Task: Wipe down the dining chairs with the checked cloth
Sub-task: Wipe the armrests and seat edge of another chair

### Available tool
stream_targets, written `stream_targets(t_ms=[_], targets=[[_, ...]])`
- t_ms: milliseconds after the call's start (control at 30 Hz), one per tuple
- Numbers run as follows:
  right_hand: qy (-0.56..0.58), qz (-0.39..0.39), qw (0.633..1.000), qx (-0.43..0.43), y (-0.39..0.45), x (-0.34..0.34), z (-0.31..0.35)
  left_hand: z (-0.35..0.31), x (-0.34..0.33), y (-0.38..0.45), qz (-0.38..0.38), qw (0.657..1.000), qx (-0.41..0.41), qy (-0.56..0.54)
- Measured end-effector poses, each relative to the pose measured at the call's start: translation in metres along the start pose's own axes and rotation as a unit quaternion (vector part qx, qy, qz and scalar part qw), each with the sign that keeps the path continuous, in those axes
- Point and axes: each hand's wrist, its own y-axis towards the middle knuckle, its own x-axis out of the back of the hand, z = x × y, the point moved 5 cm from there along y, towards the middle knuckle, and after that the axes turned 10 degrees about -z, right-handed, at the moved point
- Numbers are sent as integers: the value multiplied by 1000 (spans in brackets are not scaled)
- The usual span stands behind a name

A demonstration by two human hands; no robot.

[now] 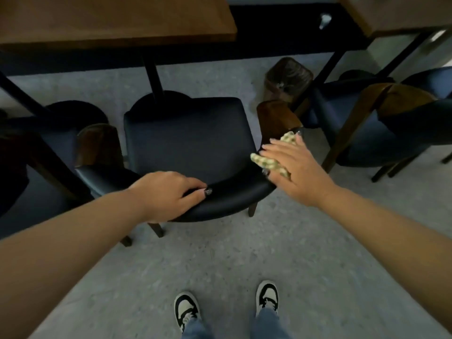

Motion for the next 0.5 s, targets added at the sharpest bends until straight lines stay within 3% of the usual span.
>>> stream_targets(t_ms=[67, 167, 233, 300, 400, 500], targets=[[21, -27, 996, -80, 10, 4, -9, 18, -1, -3, 13, 1000, 8, -1], [84, -127, 938, -310, 36, 20, -54, 16, -5, 2, 9, 1000, 7, -28], [103, -122, 920, -359, 49, 20, -73, 13, -3, 2, 7, 999, 13, -43], [87, -71, 931, -348, 51, 6, -66, 14, -1, 0, -7, 998, 19, -56], [12, -32, 970, -239, 35, -2, -20, 15, 1, -3, -46, 995, 33, -77], [57, -32, 976, -208, 6, -4, 47, 16, 6, -7, -120, 988, 44, -86]])
